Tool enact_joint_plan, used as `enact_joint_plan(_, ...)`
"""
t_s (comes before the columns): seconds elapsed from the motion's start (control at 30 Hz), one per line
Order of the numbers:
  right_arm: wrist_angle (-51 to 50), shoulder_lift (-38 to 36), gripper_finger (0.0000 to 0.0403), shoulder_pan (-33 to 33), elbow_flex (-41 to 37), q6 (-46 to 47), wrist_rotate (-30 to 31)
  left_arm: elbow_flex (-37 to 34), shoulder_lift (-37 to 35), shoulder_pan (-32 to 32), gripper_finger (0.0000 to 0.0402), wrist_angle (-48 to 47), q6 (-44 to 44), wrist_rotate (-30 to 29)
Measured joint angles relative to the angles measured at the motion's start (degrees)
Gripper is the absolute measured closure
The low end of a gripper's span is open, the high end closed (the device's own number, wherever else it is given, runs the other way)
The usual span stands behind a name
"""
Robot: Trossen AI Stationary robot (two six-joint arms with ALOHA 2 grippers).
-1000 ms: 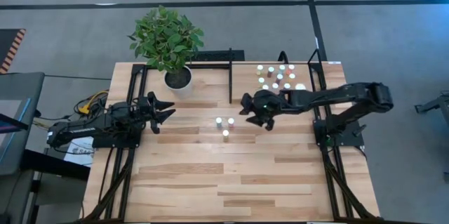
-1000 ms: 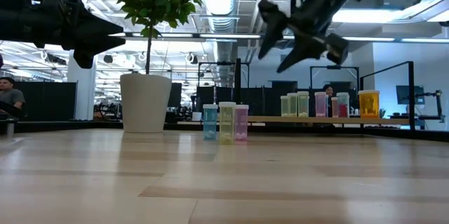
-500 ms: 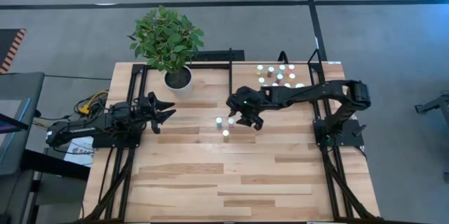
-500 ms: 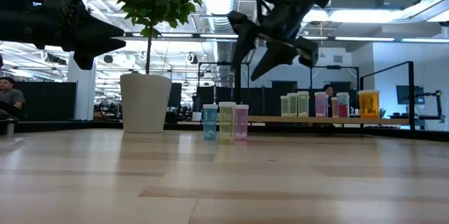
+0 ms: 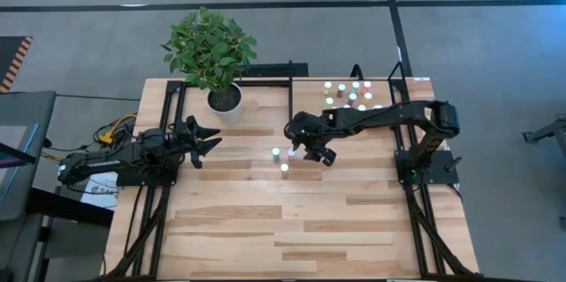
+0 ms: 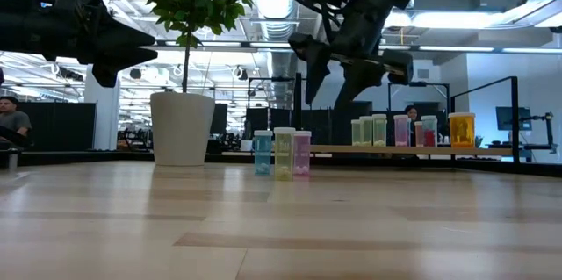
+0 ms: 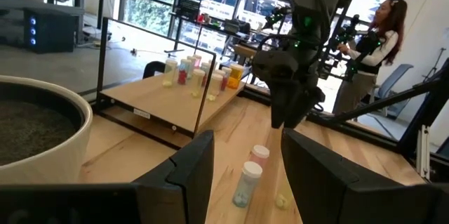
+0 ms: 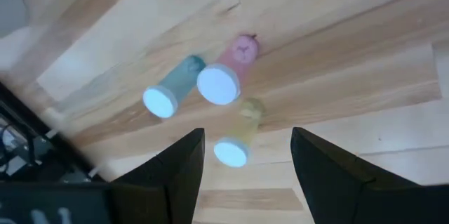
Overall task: Pick and place medicine bottles onto shelf by color
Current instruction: Put the pink pill bottle on the shelf
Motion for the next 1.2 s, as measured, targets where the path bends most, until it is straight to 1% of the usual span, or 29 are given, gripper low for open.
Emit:
enact_joint_plan(0.13,1.1,0.0,0.0168,0.0,0.0,0.2,0.8,0.0,0.0,0.0,0.0248,0.0,0.0,0.0)
enact_joint_plan(0.27,-0.2,2.6,0.0168,-0.1,1.1,0.8,0.9,0.0,0.0,0.0,0.0248,0.0,0.0,0.0)
enact_joint_plan(0.37,-0.5,5.3,0.0168,0.0,4.5,0.2,0.5,0.0,-0.2,0.0,0.0248,0.0,0.0,0.1)
enact_joint_plan(0.4,-2.1,6.3,0.0168,-0.1,6.0,-0.3,-0.2,0.0,-0.1,0.0,0.0248,0.0,0.0,0.0)
enact_joint_plan(0.53,-10.0,9.8,0.0168,-0.3,12.0,-4.4,-0.5,0.0,0.2,0.0,0.0248,0.0,0.0,0.0)
enact_joint_plan(0.67,-14.6,12.9,0.0168,-1.2,17.3,-9.0,-0.3,0.0,0.9,0.0,0.0248,0.1,0.0,-0.1)
enact_joint_plan(0.83,-17.6,16.4,0.0168,-1.8,21.6,-14.3,-0.7,0.0,1.1,0.0,0.0248,0.1,0.0,-0.1)
enact_joint_plan(0.93,-19.5,16.9,0.0168,-2.0,22.5,-17.5,-1.7,0.0,1.1,0.0,0.0248,0.1,0.0,-0.1)
enact_joint_plan(1.2,-20.9,16.8,0.0168,-2.0,22.6,-24.7,-1.0,0.0,1.1,0.0,0.0248,0.1,0.0,-0.2)
